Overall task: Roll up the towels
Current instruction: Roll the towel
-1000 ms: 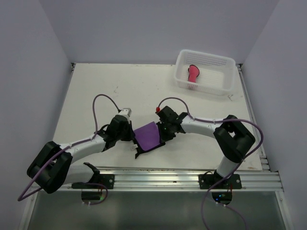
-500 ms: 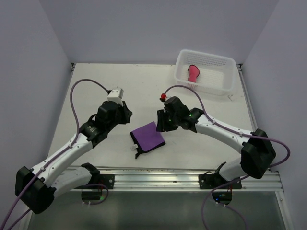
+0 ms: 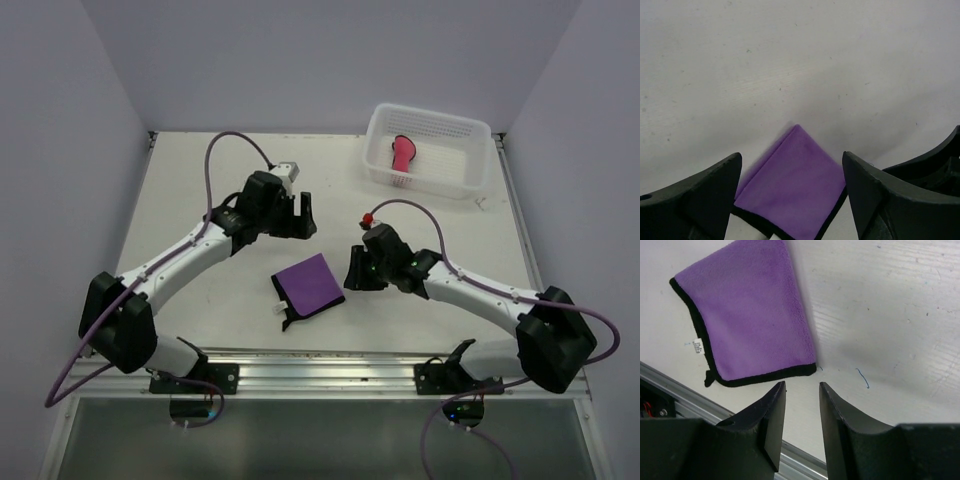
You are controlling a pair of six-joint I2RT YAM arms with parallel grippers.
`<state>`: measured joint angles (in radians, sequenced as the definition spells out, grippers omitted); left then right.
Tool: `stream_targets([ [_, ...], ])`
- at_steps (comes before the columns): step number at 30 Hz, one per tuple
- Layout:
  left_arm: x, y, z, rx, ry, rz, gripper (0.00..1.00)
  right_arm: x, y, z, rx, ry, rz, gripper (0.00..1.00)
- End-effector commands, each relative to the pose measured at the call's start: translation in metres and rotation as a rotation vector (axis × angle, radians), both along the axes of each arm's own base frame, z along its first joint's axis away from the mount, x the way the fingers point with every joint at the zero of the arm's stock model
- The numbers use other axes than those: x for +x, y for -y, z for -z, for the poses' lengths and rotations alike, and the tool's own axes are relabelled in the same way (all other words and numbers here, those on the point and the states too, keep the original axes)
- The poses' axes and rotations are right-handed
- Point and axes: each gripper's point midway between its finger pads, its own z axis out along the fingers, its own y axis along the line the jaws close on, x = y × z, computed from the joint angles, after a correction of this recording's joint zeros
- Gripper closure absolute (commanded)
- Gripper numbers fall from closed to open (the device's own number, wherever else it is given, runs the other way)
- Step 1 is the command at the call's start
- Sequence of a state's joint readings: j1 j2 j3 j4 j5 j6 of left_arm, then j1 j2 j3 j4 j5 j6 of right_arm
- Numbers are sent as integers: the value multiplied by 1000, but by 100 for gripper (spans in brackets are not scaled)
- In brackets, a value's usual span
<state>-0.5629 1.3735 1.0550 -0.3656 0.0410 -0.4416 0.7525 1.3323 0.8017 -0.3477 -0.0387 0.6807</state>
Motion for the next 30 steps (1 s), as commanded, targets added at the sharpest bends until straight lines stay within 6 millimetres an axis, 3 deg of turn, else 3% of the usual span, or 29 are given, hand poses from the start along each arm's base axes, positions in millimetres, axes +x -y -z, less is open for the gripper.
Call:
stream_targets([
  [1, 2, 29, -9, -81, -102, 35, 16, 10, 2, -6, 64, 67, 87, 64],
  [6, -4, 51, 4, -183, -201, -13, 25, 10, -1, 13, 90, 71, 88, 66],
  [12, -11, 62, 20, -197, -244, -41, 23, 7, -17, 30, 167, 27, 79, 61],
  [16, -12, 69, 18, -204, -230, -33, 16, 8, -25, 34, 215, 15, 80, 59],
  [23, -13, 78, 30, -173, -256, -52, 19, 2, -31, 55, 221, -52, 71, 60],
  [30, -14, 79, 49, -165, -284, -90, 26, -7, -20, 76, 214, -75, 119, 69],
])
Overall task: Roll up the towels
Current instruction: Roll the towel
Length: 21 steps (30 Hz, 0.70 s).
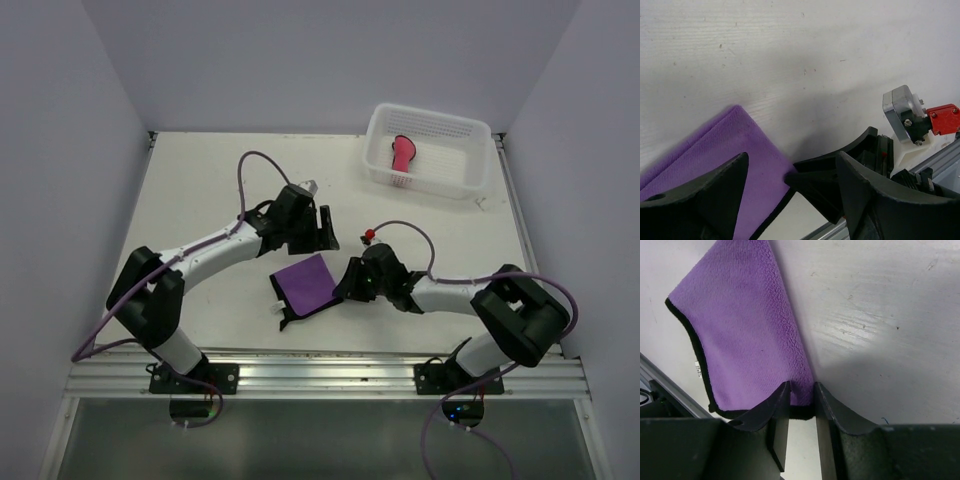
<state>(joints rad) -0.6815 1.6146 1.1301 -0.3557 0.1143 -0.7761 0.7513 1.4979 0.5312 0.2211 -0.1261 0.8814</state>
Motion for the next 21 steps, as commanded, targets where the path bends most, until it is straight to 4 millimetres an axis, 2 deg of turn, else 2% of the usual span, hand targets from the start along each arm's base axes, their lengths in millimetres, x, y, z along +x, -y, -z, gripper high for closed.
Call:
stream_targets([
  [1, 9, 6, -1, -23, 26, -38, 27, -7, 8, 13, -6, -26, 23, 71],
  [3, 10, 7, -1, -10, 27, -38, 30, -10, 7, 15, -1, -30, 15, 73],
  [7, 11, 2, 16, 76, 4, -47, 34, -12, 6, 17, 0, -26, 9, 77],
  [11, 5, -4, 29, 155, -16, -62, 36, -18, 1, 18, -7, -7, -2, 77],
  [16, 10, -7, 44, 198, -29, -91, 39, -25, -4, 23, -33, 10, -12, 79],
  [21, 17, -4, 49, 237, -22, -99, 49, -25, -2, 26, -48, 22, -5, 79],
])
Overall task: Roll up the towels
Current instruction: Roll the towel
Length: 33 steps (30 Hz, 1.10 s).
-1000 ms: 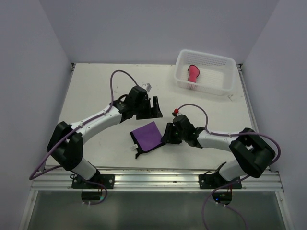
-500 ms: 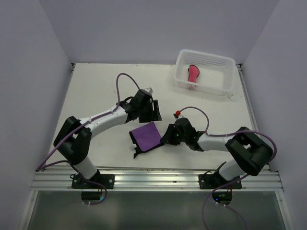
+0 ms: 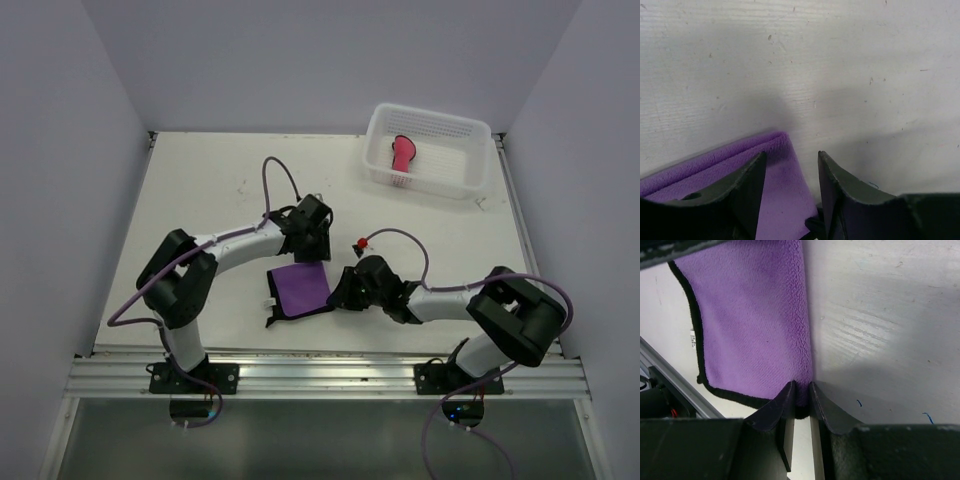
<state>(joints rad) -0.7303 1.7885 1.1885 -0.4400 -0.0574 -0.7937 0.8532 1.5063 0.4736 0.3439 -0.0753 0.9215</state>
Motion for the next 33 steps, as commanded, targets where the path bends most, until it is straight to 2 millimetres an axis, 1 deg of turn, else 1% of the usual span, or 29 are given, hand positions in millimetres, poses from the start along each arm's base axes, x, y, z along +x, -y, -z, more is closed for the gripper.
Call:
stream_targets([
  [1, 17, 5, -11, 28, 51, -29, 51, -4, 16, 22, -80, -15, 32, 79],
  [2, 19, 9, -15, 28, 61, -24, 54, -4, 16, 23, -80, -15, 32, 79],
  [4, 19, 10, -13, 48, 67, -23, 56, -4, 14, 23, -73, -16, 32, 79],
  [5, 18, 13, -15, 45, 74, -18, 57, -4, 12, 22, -71, -14, 29, 79],
  [6, 17, 13, -13, 55, 70, -17, 58, -4, 12, 22, -69, -14, 30, 79],
  [9, 12, 9, -3, 91, 50, -16, 61, -4, 10, 21, -66, -14, 29, 79],
  [12, 10, 1, 0, 136, 51, -28, 63, -5, 12, 22, -70, -16, 30, 79],
  [14, 10, 1, -3, 147, 71, -35, 64, -5, 12, 24, -73, -19, 30, 79],
  [15, 11, 3, -8, 138, 86, -39, 64, -5, 12, 25, -75, -19, 28, 79],
  [18, 15, 8, -20, 116, 129, -40, 64, -6, 12, 28, -80, -28, 24, 79],
  [20, 16, 9, -25, 121, 142, -42, 62, -8, 13, 29, -80, -28, 23, 79],
  [22, 16, 8, -24, 135, 143, -44, 60, -8, 14, 31, -86, -30, 23, 79],
  [23, 14, 5, -22, 147, 134, -45, 57, -8, 14, 31, -86, -29, 22, 79],
  [24, 14, 4, -18, 156, 128, -45, 57, -9, 15, 33, -92, -32, 20, 79],
  [33, 11, -6, -4, 224, 118, -52, 57, -11, 16, 38, -100, -39, 14, 79],
])
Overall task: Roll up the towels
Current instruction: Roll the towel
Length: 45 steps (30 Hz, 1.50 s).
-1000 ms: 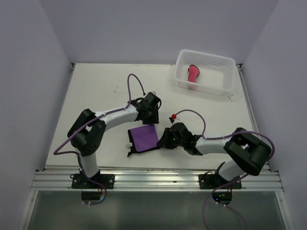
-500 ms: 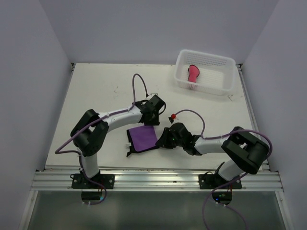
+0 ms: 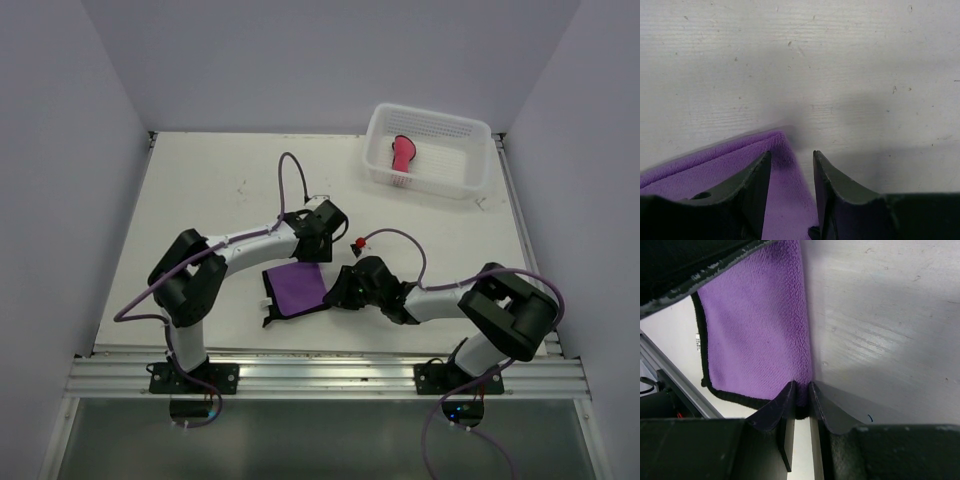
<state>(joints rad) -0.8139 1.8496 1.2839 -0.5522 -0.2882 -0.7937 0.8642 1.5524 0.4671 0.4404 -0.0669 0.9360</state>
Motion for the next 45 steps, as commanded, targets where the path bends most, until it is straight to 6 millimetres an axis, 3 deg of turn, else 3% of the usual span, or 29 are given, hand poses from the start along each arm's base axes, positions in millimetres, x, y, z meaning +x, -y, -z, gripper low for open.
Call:
stream_targets([
  [1, 6, -2, -5, 28, 33, -23, 57, -15, 26, 39, -139, -66, 10, 79],
  [8, 4, -20, 22, 154, 1, -43, 57, -16, 27, 41, -146, -68, 7, 79],
  [17, 8, -21, 33, 191, -1, -45, 59, -19, 29, 40, -135, -38, -9, 80],
  [21, 5, -24, 37, 209, -14, -41, 64, -19, 26, 39, -130, -24, -23, 82],
  [28, -1, -22, 52, 216, -60, -25, 84, -24, 21, 41, -158, 8, -59, 85],
  [33, 0, -15, 50, 184, -62, -16, 93, -28, 23, 39, -182, 42, -77, 90],
  [37, 5, -5, 43, 140, -48, -9, 99, -26, 24, 32, -201, 85, -83, 100],
  [45, 13, 18, 19, -8, -17, -6, 100, -17, 44, 8, -340, 209, -78, 100],
])
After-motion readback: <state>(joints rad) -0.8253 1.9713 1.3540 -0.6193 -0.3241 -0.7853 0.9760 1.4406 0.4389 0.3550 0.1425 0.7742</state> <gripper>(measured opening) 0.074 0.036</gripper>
